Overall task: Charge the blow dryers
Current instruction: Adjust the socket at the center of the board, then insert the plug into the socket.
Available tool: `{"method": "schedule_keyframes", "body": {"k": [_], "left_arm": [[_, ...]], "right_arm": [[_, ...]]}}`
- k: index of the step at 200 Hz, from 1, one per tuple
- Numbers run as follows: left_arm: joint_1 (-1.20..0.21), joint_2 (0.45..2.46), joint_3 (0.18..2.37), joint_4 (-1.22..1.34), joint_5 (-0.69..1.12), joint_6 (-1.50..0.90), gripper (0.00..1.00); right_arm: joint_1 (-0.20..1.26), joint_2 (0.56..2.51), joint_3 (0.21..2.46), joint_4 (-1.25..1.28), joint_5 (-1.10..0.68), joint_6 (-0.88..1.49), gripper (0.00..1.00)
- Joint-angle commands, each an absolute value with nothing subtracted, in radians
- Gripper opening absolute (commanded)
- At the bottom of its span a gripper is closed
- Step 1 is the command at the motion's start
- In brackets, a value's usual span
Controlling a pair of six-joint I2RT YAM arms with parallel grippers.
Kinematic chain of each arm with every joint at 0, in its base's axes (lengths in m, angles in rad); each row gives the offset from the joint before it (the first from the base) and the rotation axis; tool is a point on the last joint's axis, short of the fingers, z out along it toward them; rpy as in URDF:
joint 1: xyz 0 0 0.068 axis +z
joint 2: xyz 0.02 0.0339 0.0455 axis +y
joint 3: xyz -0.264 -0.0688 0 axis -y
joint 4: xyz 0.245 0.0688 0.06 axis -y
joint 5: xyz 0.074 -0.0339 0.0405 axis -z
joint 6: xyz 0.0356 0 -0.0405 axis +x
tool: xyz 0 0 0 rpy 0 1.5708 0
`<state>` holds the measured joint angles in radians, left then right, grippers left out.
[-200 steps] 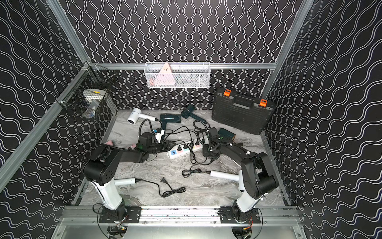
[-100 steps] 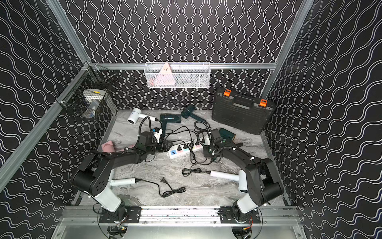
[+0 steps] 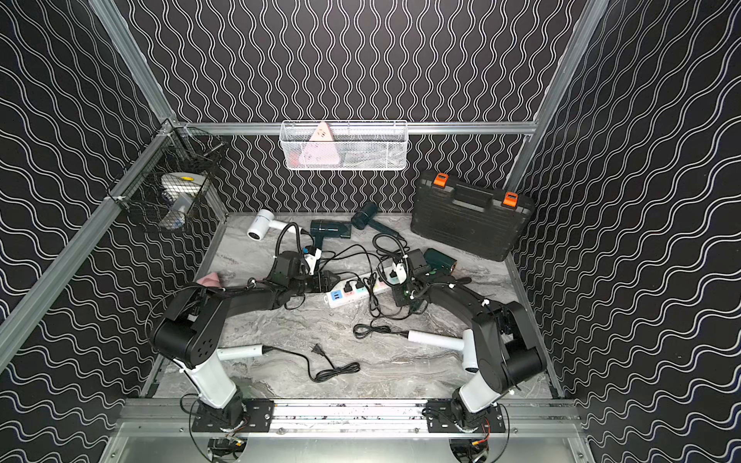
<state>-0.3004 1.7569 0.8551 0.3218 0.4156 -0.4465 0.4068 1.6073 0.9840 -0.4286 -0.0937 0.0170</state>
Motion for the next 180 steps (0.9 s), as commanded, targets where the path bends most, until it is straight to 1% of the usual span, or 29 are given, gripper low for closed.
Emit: {"method": "schedule_keyframes", "body": {"k": [1, 25, 47, 72, 99, 139, 163, 180], "left_arm": [[-0.299, 1.704, 0.864, 0.300, 0.408, -0.435, 0.74], [-0.300, 1.614, 0.877, 0.297, 0.384, -0.456, 0.73], [-0.310, 1.622, 0.954, 0.306, 0.414, -0.480, 0.74], [-0.327, 1.756, 1.148, 0.235, 0.502, -0.457, 0.73], [-0.330, 1.926, 1.371, 0.087, 0.641, -0.415, 0.70], [-0.361, 2.141, 1.663, -0.150, 0.754, -0.343, 0.67], [-0.370, 2.258, 1.797, -0.264, 0.818, -0.321, 0.67], [-0.370, 2.306, 1.842, -0.303, 0.834, -0.310, 0.71]], "right_arm": [[0.408, 1.627, 1.006, -0.477, -0.069, 0.003, 0.00], [0.408, 1.650, 1.023, -0.493, -0.051, -0.002, 0.00], [0.413, 1.666, 1.023, -0.477, -0.047, 0.000, 0.00], [0.423, 1.682, 1.029, -0.464, -0.017, 0.002, 0.00], [0.423, 1.674, 1.008, -0.441, 0.014, 0.009, 0.00], [0.428, 1.672, 0.986, -0.398, -0.018, 0.005, 0.00], [0.430, 1.677, 0.984, -0.381, -0.017, 0.002, 0.00], [0.430, 1.688, 0.989, -0.371, -0.030, -0.003, 0.00]]}}
